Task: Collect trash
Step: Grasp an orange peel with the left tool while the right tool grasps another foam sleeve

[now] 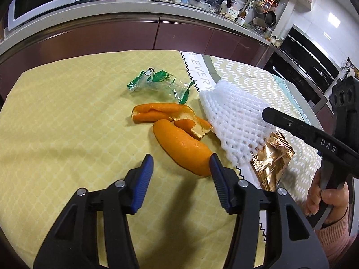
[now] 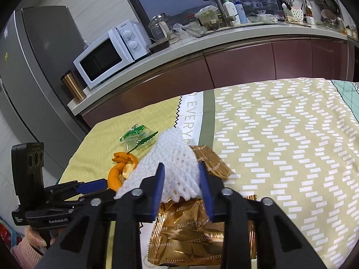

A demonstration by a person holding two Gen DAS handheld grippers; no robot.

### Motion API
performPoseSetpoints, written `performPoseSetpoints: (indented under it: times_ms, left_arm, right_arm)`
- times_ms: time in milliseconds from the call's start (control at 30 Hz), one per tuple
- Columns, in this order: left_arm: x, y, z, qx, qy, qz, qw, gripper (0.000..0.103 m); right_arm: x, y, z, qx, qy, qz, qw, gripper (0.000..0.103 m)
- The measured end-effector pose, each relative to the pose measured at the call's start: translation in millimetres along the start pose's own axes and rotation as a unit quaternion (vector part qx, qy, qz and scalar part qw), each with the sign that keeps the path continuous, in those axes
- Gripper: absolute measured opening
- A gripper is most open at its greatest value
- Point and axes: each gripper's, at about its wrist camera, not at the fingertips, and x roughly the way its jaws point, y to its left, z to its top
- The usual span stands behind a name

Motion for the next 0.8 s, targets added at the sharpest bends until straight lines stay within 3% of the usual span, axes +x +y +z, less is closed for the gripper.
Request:
performPoseSetpoints:
  times_ms: [133,467,500,533,567,700,800]
  left_arm:
    - [-1.1,-2.2,-1.5,0.000,0.000,-0.010,0.9999,0.032]
    - [-4.8,-2.7,-7.2,-0.008,-0.003,-0.022,0.9997,0.022]
    - [-6.4,-3.2,-8.1,-0.008,-0.003,-0.024,0.9997,0.017]
    - [-7.7,-3.6,-9.1,-0.007,-0.004,-0.025,0.9997,0.003]
    - [-8.8,-3.5,-10.1,-0.007,-0.001,-0.028,0.9996,0.001]
    - [-10.9,0.8,-13.8,-0.010,0.003,-0.031,0.9995,0.001]
    - [-7.5,5.0,-13.0,-0.028,0.013,-0.038,0.9988,0.030]
  right_arm:
    - [-5.5,6.0,-3.3,-0.010,-0.007,0.011,1.000,0.013]
    - [-32.2,8.8,0.3,0.004,-0.040,0.049,0.998,0.012]
    - [-34.2,8.7,0.9,0.007,-0.043,0.053,0.998,0.012]
    - [-36.7,8.5,0.9,0.009,-0.045,0.056,0.997,0.012]
    - [-39.2,8.5,1.0,0.012,-0.048,0.060,0.997,0.012]
    - [-42.5,9.6,1.1,0.015,-0.053,0.068,0.996,0.012]
    - [-42.9,8.6,-0.6,0.019,-0.054,0.069,0.996,0.012]
